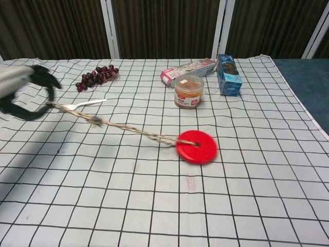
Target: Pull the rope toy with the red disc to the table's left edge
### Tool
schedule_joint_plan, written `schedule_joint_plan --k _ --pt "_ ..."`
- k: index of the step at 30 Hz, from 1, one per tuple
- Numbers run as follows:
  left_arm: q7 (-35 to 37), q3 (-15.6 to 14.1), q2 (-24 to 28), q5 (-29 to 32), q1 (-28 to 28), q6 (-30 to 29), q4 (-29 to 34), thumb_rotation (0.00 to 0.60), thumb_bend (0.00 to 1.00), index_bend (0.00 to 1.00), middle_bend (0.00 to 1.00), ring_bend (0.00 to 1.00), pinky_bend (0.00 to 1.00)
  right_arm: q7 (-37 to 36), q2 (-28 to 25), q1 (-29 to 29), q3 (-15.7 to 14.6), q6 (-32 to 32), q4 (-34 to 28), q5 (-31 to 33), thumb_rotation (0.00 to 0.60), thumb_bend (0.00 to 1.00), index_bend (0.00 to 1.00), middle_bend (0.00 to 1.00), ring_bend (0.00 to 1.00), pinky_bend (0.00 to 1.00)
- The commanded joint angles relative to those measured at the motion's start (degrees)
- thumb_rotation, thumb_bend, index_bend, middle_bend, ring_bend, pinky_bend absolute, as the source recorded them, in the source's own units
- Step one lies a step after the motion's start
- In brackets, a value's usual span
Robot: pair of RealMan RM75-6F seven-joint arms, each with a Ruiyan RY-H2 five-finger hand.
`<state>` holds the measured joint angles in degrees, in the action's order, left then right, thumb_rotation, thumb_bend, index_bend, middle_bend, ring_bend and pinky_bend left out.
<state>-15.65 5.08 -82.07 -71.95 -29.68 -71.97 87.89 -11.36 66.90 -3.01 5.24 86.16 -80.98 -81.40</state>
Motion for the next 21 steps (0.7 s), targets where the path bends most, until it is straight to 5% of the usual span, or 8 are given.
schedule_joint_plan --k 1,8,16,21 --pt "3.88 -2.26 7.79 -1.77 5.73 -5.37 2.47 0.6 0.77 0.86 0.23 0.0 0.07 0.3 0.08 0.12 -0.08 -0.05 -0.15 -0.17 0.6 0.11 0.0 0.0 0.0 0.0" --pt "8.3 0.68 16.32 3.33 11.71 -10.39 -3.64 0.6 0.78 0.86 0.23 0.0 0.08 2.06 0.26 0.36 -0.61 0.67 -1.58 -1.61 0.6 0.11 0.0 0.0 0.0 0.0" --pt "1.39 6.79 14.55 9.44 12.67 -14.97 -11.34 0.6 0.8 0.87 0.25 0.01 0.08 3.34 0.22 0.23 -0.92 1.38 -2.76 -2.11 0.6 0.11 0.0 0.0 0.0 0.0" --pt "2.21 7.05 13.37 8.02 12.56 -14.37 -11.39 0.6 0.8 0.87 0.26 0.02 0.08 3.54 0.11 0.2 -0.86 1.26 -2.93 -1.66 0.6 0.11 0.0 0.0 0.0 0.0"
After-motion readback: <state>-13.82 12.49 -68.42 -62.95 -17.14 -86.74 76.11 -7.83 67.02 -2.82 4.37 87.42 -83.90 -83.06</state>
